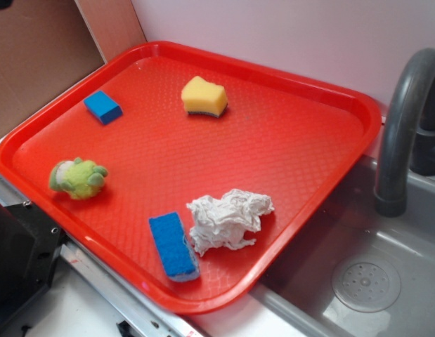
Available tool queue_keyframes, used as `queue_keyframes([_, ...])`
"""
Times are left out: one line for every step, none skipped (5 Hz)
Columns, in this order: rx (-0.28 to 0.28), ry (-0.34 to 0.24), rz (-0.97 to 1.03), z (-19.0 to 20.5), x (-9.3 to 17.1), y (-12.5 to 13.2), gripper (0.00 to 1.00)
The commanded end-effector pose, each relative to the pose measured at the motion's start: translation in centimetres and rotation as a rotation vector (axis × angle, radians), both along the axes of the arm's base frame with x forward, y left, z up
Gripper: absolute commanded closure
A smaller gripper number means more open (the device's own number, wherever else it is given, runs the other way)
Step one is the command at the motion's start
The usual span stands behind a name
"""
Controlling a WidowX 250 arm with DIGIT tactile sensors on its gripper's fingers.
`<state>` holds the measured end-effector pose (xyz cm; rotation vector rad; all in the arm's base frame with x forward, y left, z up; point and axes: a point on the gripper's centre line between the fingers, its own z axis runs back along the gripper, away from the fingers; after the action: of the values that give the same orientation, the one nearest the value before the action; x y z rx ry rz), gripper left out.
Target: Grab the blue block.
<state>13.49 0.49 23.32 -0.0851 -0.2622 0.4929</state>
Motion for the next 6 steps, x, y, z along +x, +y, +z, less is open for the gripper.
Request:
queue_keyframes([-0.008, 0.002, 0.502, -5.3, 4.7, 5.6, 0.00])
queue_keyframes([0.029, 0.006, 0.752, -8.6, 6.6, 8.2, 0.00])
queue_keyframes([0.063, 0.023, 1.001, -11.2, 7.4, 10.2, 0.00])
queue_keyframes([0.112, 0.024, 1.099, -13.7, 8.0, 11.3, 0.00])
queue_keyframes([0.120, 0.035, 1.124, -16.0, 7.8, 12.2, 0.00])
queue_keyframes([0.175, 0.045, 1.131, -17.1, 8.3, 13.0, 0.00])
